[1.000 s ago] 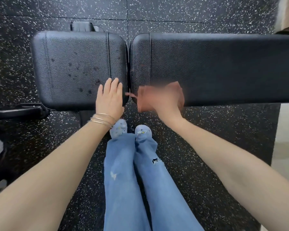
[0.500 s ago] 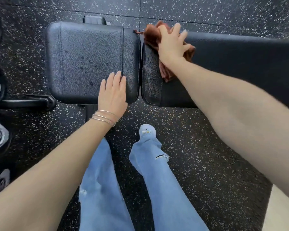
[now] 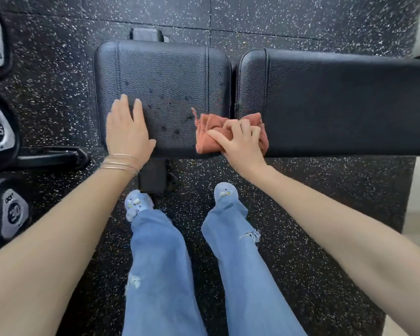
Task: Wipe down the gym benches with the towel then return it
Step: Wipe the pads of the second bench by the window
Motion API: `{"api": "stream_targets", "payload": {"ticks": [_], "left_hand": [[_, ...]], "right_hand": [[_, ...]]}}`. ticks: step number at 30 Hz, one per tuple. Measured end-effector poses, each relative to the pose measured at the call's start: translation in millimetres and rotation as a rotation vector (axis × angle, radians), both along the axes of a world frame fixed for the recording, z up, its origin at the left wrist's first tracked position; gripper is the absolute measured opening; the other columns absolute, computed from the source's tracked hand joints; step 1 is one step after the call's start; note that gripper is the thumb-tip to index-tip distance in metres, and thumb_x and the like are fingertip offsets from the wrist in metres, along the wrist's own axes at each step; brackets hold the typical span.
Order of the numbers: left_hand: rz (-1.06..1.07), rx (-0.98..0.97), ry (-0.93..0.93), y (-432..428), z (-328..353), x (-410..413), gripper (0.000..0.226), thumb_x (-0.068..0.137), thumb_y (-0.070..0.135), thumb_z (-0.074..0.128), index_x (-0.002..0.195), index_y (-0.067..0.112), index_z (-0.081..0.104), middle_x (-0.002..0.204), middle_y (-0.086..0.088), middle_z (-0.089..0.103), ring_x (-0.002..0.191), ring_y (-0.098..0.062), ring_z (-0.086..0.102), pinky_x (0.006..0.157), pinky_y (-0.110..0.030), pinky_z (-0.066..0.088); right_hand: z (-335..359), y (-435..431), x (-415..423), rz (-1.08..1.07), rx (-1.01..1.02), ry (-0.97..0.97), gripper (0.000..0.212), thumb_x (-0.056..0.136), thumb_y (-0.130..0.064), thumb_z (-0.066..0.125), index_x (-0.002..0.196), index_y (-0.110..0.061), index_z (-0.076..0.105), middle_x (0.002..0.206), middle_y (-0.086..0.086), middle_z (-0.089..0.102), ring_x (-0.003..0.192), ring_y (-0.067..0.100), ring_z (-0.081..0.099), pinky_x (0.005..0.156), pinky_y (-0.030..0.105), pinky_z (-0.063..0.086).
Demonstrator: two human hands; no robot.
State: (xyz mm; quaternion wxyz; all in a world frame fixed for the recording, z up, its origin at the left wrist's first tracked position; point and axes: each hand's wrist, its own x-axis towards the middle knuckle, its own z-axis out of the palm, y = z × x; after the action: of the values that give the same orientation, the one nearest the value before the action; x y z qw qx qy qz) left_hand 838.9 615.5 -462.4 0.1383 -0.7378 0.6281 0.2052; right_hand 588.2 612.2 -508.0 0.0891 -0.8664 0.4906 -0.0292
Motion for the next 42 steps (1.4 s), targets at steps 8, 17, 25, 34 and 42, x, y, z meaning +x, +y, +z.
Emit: {"api": "stream_targets", "payload": {"ticks": [8,17,25,34,42], "left_hand": [[-0.181,0.027,0.047,4.9,-7.1,48.8,0.090,0.077,0.029,0.075,0.145,-0.002,0.025,0.149,-0.029,0.024,0.137,-0.041,0.025,0.114,-0.046,0.023],[-0.366,0.020,0.048,6.3,-12.9,73.9,0.092,0.082,0.041,0.067,0.149,0.006,0.013,0.151,-0.022,0.020,0.138,-0.035,0.024,0.115,-0.043,0.025],[-0.373,0.055,0.078,3.7,-8.8,82.5,0.090,0.080,0.035,0.069,0.149,0.011,0.017,0.153,-0.017,0.022,0.140,-0.032,0.023,0.116,-0.047,0.020],[-0.171,0.046,0.043,-1.4,-11.8,91.0,0.092,0.072,0.029,0.079,0.146,0.011,0.029,0.149,-0.015,0.032,0.136,-0.033,0.034,0.114,-0.053,0.021],[-0.093,-0.030,0.032,1.0,-19.5,77.8,0.079,0.063,0.003,0.081,0.134,0.000,0.046,0.133,-0.025,0.051,0.121,-0.043,0.051,0.098,-0.057,0.043]], "right_hand": [[12.8,-95.7,103.0,-0.407,0.142,0.148,0.039,0.092,-0.022,0.049,0.127,-0.038,0.049,0.129,0.011,0.044,0.117,0.037,0.039,0.087,0.051,0.036],[7.3,-64.8,118.3,-0.831,0.092,0.084,0.040,0.090,-0.041,0.053,0.128,-0.034,0.048,0.122,0.008,0.045,0.109,0.032,0.040,0.079,0.044,0.041],[-8.0,12.3,143.2,-0.496,0.079,0.150,0.058,0.068,-0.031,0.077,0.117,-0.032,0.047,0.103,0.012,0.056,0.091,0.029,0.040,0.065,0.044,0.040],[5.2,-165.1,119.7,-0.777,0.165,0.109,0.040,0.092,-0.043,0.047,0.130,-0.033,0.045,0.127,0.009,0.043,0.118,0.032,0.039,0.091,0.048,0.036],[7.2,-79.8,155.4,-0.414,0.179,0.088,0.043,0.083,-0.034,0.063,0.124,-0.025,0.055,0.110,0.012,0.050,0.102,0.034,0.045,0.084,0.050,0.034]]}}
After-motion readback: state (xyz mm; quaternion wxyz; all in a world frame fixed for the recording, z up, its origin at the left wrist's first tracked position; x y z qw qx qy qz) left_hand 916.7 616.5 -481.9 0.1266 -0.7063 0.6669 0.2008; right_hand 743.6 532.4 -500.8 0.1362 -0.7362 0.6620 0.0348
